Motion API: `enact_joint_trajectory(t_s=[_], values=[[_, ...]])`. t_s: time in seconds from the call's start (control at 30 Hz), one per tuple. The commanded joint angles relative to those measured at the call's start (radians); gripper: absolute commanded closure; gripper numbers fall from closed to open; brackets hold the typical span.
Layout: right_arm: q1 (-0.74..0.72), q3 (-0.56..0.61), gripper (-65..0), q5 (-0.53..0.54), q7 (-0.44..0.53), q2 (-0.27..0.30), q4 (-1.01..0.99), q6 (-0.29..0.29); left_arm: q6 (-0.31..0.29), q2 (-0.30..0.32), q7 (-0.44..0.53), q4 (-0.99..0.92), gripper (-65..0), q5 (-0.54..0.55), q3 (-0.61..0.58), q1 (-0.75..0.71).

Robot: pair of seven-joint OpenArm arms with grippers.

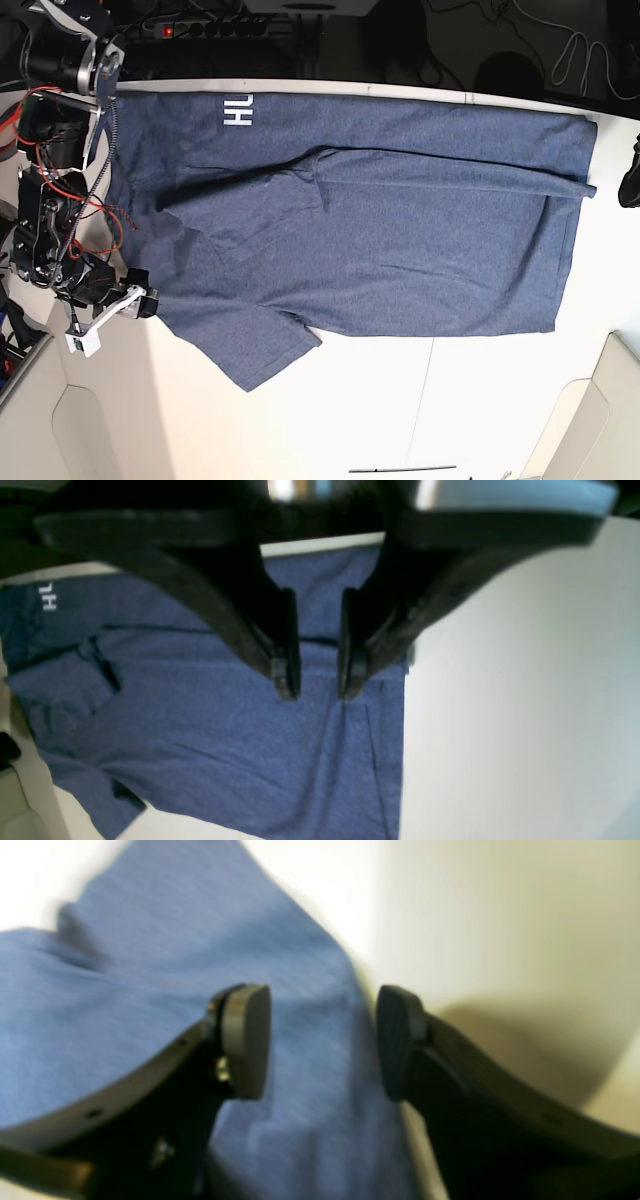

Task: Layout the t-shirt on the table in an organized manner, then fold the t-shirt properly
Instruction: 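Grasp the shirt side with the right gripper and flip it over, then grasp the hem and sleeve corners with both grippers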

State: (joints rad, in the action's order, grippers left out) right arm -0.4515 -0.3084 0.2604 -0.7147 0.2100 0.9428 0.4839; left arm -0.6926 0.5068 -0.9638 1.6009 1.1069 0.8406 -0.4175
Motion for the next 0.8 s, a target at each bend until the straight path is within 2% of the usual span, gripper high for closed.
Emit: enact_joint_trajectory(t_s=[0.0, 0.13, 0.27, 0.47, 0.63, 0.77], values=[[-0.037, -0.006, -33.7, 0.035, 0.019, 0.035, -0.032, 0.026, -0.006, 0.023, 0.026, 0.014, -16.6, 0.017, 0.010, 0.002], [-0.052, -0.007, -33.7, 0.126, 0.019, 0.114, -0.141, 0.056, -0.006, 0.023, 0.041, 0.014, -16.6, 0.017, 0.010, 0.002], [-0.049, -0.008, -33.7, 0.125, 0.019, 0.144, -0.159, 0.067, -0.006, 0.023, 0.047, 0.014, -16.6, 0.018, 0.010, 0.005], [-0.050, -0.008, -33.7, 0.119, 0.072, 0.089, -0.260, 0.085, -0.006, 0.023, 0.047, 0.014, -16.6, 0.017, 0.010, 0.038], [-0.050, -0.008, -33.7, 0.031, 0.140, 0.018, -0.300, 0.089, -0.006, 0.023, 0.047, 0.014, -16.6, 0.017, 0.010, 0.044], [-0.053, -0.008, -33.6, 0.036, 0.148, -0.003, -0.300, 0.089, -0.006, 0.023, 0.047, 0.014, -16.6, 0.015, 0.010, 0.044]])
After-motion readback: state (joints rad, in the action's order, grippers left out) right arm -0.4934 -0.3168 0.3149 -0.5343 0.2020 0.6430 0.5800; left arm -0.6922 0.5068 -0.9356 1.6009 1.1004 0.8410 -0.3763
